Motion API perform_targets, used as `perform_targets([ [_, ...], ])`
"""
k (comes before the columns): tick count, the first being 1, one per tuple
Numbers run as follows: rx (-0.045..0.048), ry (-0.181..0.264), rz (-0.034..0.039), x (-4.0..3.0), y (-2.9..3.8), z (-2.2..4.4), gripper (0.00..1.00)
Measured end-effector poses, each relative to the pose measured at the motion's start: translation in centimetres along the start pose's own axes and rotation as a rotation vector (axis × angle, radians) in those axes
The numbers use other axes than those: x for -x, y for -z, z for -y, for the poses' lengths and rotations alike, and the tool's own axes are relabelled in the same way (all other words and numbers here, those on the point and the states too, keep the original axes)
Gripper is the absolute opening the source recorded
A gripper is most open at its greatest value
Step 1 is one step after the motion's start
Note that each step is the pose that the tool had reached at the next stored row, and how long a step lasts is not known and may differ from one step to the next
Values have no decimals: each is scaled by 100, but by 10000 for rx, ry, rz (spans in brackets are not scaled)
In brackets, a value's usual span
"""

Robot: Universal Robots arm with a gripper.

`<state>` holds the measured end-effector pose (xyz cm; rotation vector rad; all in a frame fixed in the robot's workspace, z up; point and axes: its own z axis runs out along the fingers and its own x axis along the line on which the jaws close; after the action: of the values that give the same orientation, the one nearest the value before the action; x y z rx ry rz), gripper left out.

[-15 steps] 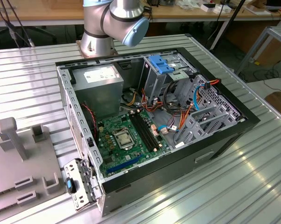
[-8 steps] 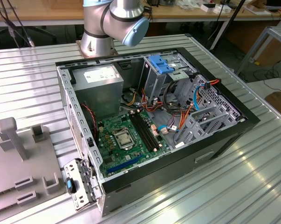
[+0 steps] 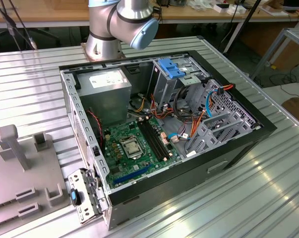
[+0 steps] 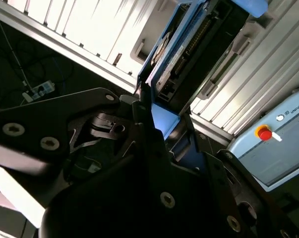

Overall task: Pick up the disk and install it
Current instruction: 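Pick up the disk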

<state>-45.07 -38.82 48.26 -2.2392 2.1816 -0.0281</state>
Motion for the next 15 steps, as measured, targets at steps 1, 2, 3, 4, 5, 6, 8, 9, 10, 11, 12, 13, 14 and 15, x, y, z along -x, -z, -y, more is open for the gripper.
perform_targets([
  [1,0,0,-1,0,25,1,37],
  [2,-2,0,0,0,55,1,37],
  [3,-4,0,0,0,76,1,37],
  [4,-9,-1,0,-1,241,5,37],
  [5,-14,-1,1,-1,307,6,37],
  [6,-14,0,0,-1,336,7,37],
  [8,-19,0,0,-1,397,9,37],
  [9,-18,0,-1,-1,409,10,37],
  [10,-19,0,0,-1,408,9,37],
  [11,-21,0,1,-1,407,8,37],
  [12,-19,0,0,-1,408,8,37],
  [13,-22,-1,1,-1,406,26,37],
  [14,-19,0,0,-2,403,60,37],
  [15,-20,-1,-3,-1,400,96,37],
])
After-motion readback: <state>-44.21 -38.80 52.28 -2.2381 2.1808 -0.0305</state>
